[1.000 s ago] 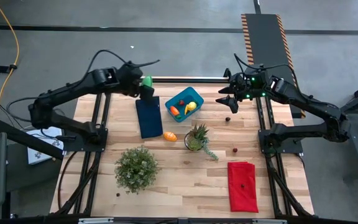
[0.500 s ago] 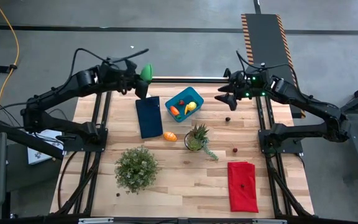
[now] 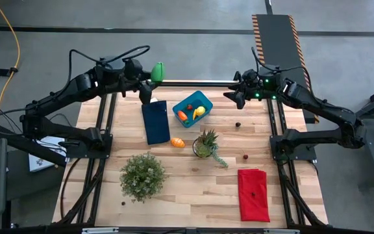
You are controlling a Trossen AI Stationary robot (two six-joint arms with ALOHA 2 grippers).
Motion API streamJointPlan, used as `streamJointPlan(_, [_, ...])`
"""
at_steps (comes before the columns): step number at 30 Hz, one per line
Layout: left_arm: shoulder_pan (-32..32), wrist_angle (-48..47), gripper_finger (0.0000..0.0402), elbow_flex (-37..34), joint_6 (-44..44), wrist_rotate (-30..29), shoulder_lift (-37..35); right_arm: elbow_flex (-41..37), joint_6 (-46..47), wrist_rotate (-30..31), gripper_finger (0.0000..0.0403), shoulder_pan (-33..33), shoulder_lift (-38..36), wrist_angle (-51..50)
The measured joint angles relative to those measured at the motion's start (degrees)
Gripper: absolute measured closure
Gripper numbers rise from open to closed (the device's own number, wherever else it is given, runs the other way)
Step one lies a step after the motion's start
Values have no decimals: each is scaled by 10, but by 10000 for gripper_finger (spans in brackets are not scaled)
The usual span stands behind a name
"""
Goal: Pick and placing Produce into tupperware
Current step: Put the green corn into the blue bin
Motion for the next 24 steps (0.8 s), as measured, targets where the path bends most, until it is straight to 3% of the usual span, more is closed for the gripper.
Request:
streamJointPlan(14, [0,65,204,0,-3,30,1,0,24,1,147,0,0,15])
streamJointPlan(24, [0,110,204,0,-14,-1,2,0,13,2,147,0,0,20])
